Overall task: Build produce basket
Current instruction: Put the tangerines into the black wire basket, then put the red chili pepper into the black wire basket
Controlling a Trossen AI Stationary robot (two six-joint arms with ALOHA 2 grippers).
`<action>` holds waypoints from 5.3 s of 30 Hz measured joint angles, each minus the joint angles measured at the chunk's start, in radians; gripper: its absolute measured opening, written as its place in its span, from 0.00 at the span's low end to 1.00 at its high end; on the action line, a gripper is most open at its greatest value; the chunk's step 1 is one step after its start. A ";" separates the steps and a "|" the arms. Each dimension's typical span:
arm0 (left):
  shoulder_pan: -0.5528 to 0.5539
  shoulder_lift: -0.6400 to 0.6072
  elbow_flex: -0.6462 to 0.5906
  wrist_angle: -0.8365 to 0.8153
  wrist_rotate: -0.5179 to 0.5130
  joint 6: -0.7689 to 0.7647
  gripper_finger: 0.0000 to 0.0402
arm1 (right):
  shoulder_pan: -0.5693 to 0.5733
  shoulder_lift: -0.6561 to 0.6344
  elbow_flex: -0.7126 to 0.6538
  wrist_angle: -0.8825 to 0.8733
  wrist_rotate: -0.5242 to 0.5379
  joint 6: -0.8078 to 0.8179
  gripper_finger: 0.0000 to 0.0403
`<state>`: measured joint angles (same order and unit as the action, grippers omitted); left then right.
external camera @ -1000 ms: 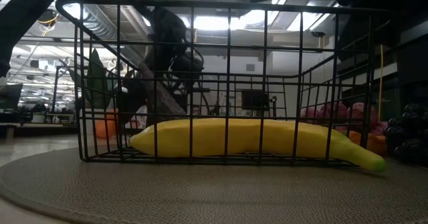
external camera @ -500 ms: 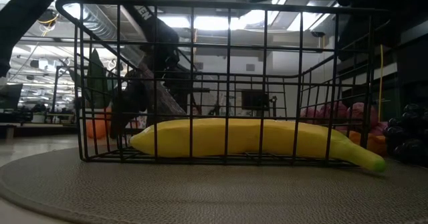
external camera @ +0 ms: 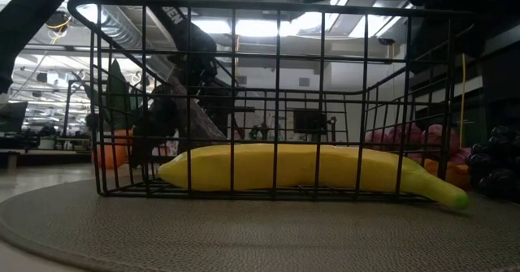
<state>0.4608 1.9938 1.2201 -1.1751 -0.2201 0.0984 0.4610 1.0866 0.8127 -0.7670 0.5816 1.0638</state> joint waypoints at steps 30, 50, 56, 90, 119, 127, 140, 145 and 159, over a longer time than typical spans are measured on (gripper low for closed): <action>-0.241 -0.083 0.738 -0.389 -0.394 -0.410 0.00 | 0.000 0.000 0.001 -0.001 0.014 -0.021 0.33; -0.723 -0.116 0.842 0.275 -0.392 -0.271 0.00 | 0.000 -0.001 0.001 0.008 0.079 -0.026 0.33; -0.772 -0.115 0.842 0.273 -0.284 -0.292 0.00 | 0.000 -0.001 0.001 0.012 0.082 -0.049 0.33; -0.712 -0.114 0.842 0.270 -0.389 -0.187 0.30 | 0.000 0.000 0.001 0.037 0.102 -0.079 0.33; -0.803 -0.879 0.118 0.141 -0.484 -0.490 0.30 | 0.000 0.000 0.001 0.045 0.171 -0.078 0.33; -0.623 -1.325 -0.461 0.759 -0.183 -0.355 0.30 | 0.000 0.000 0.001 0.047 0.206 -0.078 0.33; -0.519 -1.755 -1.022 1.271 -0.069 -0.324 0.30 | -0.001 0.000 0.001 0.051 0.241 -0.078 0.33; -0.519 -1.819 -1.071 1.273 0.028 -0.277 0.30 | -0.001 0.000 0.001 0.051 0.240 -0.078 0.33; -0.519 -1.852 -1.212 1.306 0.019 -0.357 0.30 | -0.001 0.000 0.001 0.051 0.237 -0.078 0.33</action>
<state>-0.0582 0.1417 0.0078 0.1310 -0.2007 -0.2586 0.4599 1.0866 0.8135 -0.7162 0.8188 0.9859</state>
